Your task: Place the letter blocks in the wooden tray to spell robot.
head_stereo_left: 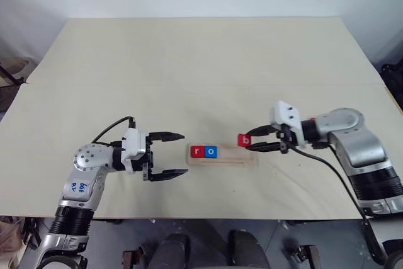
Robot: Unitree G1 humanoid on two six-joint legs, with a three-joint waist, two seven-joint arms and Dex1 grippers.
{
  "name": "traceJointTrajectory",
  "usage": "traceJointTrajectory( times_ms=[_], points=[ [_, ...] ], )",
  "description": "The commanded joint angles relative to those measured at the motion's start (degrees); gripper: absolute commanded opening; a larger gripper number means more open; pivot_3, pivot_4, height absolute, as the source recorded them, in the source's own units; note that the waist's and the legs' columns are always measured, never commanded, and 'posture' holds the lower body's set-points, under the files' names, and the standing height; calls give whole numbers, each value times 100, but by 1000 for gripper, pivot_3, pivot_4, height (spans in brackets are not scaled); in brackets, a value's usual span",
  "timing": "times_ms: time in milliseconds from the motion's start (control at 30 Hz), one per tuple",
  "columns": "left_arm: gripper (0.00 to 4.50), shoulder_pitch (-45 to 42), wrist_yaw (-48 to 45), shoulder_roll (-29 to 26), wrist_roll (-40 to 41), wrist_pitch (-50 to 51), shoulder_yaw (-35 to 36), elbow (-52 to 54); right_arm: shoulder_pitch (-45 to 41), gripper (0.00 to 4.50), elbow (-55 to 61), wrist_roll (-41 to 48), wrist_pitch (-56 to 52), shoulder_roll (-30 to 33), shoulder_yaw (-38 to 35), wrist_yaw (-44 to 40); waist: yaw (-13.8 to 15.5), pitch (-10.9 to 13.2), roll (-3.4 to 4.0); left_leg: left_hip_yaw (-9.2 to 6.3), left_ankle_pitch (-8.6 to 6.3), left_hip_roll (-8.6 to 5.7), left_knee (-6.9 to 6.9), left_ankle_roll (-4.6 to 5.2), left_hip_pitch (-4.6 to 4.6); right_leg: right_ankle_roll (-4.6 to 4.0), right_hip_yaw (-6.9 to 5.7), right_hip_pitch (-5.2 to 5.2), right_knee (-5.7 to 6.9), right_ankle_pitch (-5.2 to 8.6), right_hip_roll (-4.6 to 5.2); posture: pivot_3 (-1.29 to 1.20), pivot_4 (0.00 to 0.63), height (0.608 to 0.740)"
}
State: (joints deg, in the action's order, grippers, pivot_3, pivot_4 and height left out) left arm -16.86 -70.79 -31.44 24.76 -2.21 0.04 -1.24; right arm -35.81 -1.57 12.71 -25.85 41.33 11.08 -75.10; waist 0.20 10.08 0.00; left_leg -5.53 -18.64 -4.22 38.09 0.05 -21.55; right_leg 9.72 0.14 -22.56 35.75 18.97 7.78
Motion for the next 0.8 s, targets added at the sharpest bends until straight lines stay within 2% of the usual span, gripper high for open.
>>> traceJointTrajectory(
  times_ms=[33, 267, 800],
  points=[
    [4500, 54, 11, -45, 14, -84, 56, 101, -194, 1463, 178, -67, -122, -132, 207, 96, -7, 0, 0, -2, 0, 0, 0, 0, 0, 0, -1, 0, 0, 0, 0, 0, 150, 740],
    [4500, 166, 91, -72, 23, -56, 77, 254, -375, 1463, 53, -347, 20, -294, 651, 117, -32, 0, 0, -2, 0, 1, -4, 0, -1, 0, -3, -3, 2, 0, -2, 0, 150, 740],
    [4500, 206, 316, -77, 20, 23, 52, 423, -527, 1463, -21, -544, -12, -494, 923, 172, -38, 0, 0, -2, 0, 1, -5, 0, -1, 0, -3, -5, 8, 0, -3, 0, 150, 740]
  ],
)
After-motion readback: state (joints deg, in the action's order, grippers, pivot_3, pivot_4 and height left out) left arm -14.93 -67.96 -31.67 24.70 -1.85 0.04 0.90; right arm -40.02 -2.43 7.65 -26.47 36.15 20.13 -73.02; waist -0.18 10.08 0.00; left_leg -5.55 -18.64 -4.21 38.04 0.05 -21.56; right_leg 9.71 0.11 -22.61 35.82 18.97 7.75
